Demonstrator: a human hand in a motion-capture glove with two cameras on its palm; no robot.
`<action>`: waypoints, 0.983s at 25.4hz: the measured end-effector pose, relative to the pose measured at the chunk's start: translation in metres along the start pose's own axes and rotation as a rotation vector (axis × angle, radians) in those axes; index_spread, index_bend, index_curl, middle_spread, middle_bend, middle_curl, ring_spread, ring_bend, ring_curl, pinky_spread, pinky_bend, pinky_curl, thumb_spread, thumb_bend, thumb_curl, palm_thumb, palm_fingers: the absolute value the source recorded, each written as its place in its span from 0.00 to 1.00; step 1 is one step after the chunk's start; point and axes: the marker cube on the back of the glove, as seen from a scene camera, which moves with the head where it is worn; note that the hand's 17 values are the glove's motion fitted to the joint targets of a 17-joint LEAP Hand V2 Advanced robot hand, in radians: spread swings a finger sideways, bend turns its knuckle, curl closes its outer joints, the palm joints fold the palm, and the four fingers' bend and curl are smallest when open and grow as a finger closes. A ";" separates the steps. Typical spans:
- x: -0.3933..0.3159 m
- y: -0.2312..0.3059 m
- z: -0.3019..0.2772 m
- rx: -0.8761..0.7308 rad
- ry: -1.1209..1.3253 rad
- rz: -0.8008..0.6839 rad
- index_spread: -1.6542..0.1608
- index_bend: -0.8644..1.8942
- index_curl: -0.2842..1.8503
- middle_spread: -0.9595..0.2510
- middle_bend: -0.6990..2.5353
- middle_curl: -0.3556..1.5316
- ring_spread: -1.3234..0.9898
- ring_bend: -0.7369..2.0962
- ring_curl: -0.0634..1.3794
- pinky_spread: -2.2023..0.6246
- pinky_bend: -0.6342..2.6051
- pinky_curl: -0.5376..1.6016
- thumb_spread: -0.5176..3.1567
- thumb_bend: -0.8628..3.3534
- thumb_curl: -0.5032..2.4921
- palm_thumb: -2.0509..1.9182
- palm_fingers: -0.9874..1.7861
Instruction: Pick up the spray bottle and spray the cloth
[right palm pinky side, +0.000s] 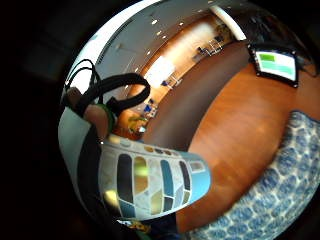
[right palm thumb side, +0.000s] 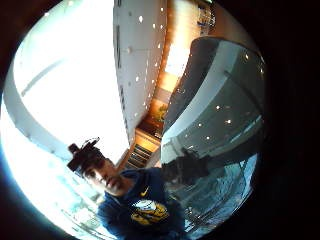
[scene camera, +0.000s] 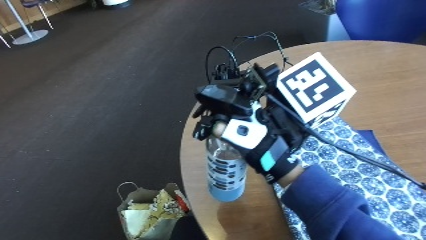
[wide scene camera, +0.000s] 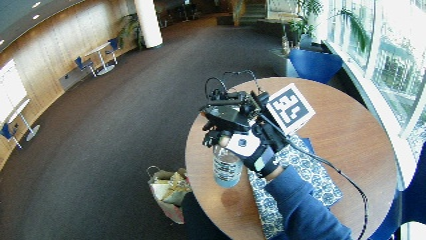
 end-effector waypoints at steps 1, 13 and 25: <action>0.010 -0.005 0.011 0.024 0.000 0.004 0.78 0.42 0.39 0.68 0.36 0.44 0.49 0.42 0.35 0.70 0.32 0.42 0.28 0.20 0.44 0.75 0.82; 0.038 -0.010 0.049 0.077 0.147 0.082 0.78 0.41 0.39 0.68 0.35 0.44 0.49 0.42 0.34 0.70 0.32 0.43 0.29 0.20 0.44 0.75 0.82; 0.021 0.034 -0.050 -0.178 0.373 0.090 0.75 0.34 0.36 0.76 0.28 0.40 0.53 0.38 0.33 0.77 0.34 0.44 0.38 0.19 0.40 0.70 0.60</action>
